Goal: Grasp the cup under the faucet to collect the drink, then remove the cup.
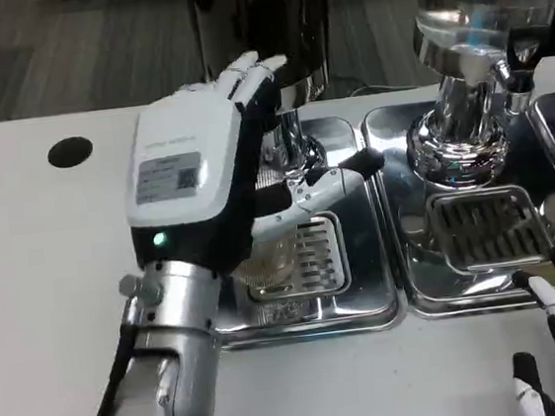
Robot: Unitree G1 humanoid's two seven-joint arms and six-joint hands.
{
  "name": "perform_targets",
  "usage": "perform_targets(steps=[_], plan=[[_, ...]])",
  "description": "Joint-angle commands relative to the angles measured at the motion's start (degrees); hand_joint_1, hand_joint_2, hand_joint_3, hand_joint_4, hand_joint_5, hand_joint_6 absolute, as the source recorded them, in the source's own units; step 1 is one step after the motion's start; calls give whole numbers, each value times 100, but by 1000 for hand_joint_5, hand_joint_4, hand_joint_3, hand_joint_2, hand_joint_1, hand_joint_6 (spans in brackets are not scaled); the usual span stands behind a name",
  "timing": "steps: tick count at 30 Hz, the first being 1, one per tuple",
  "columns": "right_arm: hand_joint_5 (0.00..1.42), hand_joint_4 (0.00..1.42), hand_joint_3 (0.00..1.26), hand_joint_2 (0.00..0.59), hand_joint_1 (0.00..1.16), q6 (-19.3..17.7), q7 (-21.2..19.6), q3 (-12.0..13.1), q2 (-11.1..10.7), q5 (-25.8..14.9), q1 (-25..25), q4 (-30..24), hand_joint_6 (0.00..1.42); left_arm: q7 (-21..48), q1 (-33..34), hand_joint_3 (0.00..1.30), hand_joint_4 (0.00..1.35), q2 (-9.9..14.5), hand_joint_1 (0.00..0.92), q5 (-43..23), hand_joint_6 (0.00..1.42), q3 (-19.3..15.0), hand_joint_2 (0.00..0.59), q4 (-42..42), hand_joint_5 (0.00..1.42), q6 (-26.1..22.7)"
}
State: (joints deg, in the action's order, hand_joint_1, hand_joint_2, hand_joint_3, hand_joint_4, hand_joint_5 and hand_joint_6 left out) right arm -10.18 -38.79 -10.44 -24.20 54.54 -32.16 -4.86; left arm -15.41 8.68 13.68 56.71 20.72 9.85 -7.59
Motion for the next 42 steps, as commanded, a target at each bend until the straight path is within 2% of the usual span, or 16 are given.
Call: perform_targets(steps=[1,6,14,16,20,42], plan=[[0,0,147,496,246,12,0,-61,50,35,45,25,0,-117,-237,446,406,99,0,2,418,-65,50,42,510,127],[0,0,147,496,246,37,22,-115,79,83,83,32,0,-208,-347,453,410,120,0,-5,421,-177,53,72,514,229],[0,0,144,496,245,48,19,-121,90,54,99,40,0,-284,-345,464,411,93,0,124,416,-134,53,-21,518,261],[0,0,144,496,245,39,15,-109,80,34,97,52,0,-330,-362,464,411,95,0,171,487,-109,53,-64,522,257],[0,0,144,496,245,50,10,-120,62,77,102,49,0,-393,-407,464,411,124,0,237,503,-97,53,-106,525,265],[0,0,144,496,245,62,27,-70,26,60,62,-86,0,-851,-554,385,331,-13,0,894,469,131,68,-286,485,3]])
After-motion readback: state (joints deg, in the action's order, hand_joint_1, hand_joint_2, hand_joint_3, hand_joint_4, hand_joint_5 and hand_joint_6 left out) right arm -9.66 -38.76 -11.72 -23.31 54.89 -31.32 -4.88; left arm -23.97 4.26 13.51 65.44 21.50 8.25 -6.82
